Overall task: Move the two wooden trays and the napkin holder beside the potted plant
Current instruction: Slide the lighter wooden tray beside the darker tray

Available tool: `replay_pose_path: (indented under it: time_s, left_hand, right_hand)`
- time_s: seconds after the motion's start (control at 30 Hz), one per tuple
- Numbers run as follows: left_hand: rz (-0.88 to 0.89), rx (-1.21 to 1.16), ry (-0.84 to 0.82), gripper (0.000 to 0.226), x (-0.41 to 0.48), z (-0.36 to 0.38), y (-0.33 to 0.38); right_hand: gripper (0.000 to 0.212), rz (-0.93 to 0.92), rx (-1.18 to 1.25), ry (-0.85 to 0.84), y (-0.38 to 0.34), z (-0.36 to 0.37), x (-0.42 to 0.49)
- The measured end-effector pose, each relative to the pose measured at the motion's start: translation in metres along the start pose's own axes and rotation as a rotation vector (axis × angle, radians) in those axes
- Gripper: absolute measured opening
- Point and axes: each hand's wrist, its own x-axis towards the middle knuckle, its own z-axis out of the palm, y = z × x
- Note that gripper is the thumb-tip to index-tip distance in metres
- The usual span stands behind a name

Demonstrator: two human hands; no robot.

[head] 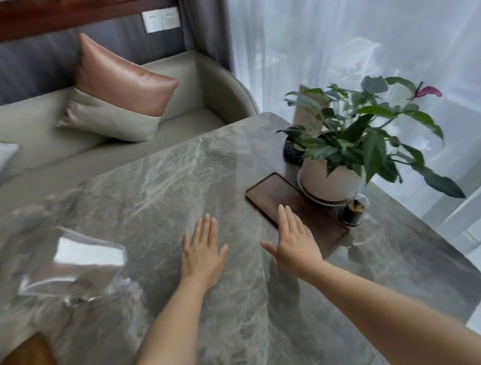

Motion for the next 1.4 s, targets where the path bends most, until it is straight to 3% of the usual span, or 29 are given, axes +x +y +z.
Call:
replay_pose_path:
  time_s: [0.3, 0.77, 0.97, 1.13, 1.4]
  left_hand:
    - [-0.06, 0.081, -0.056, 0.069, -0.114, 0.0, -0.09]
    - [-0.447, 0.036, -0.089, 0.067, -0.255, 0.008, -0.248]
    - [-0.544, -0.021, -0.159, 0.066, -0.277, 0.017, -0.279]
    - [-0.58, -0.087, -0.128, 0.064, -0.26, 0.007, -0.292]
    - [-0.617, -0.046, -0.102, 0.062, -0.218, -0.007, -0.305]
  right_hand:
    - [0.083, -0.269, -0.05, -0.156, -0.124, 0.064, -0.042]
    - [0.083, -0.456, -0.115, -0.325, -0.251, 0.147, -0.125]
    - [0.075, -0.358, -0.101, -0.389, -0.276, 0.166, -0.145]
    - [0.046, -0.174, -0.099, -0.456, -0.276, 0.172, -0.155]
    - [0.044, 0.07, -0.062, -0.52, -0.265, 0.179, -0.159]
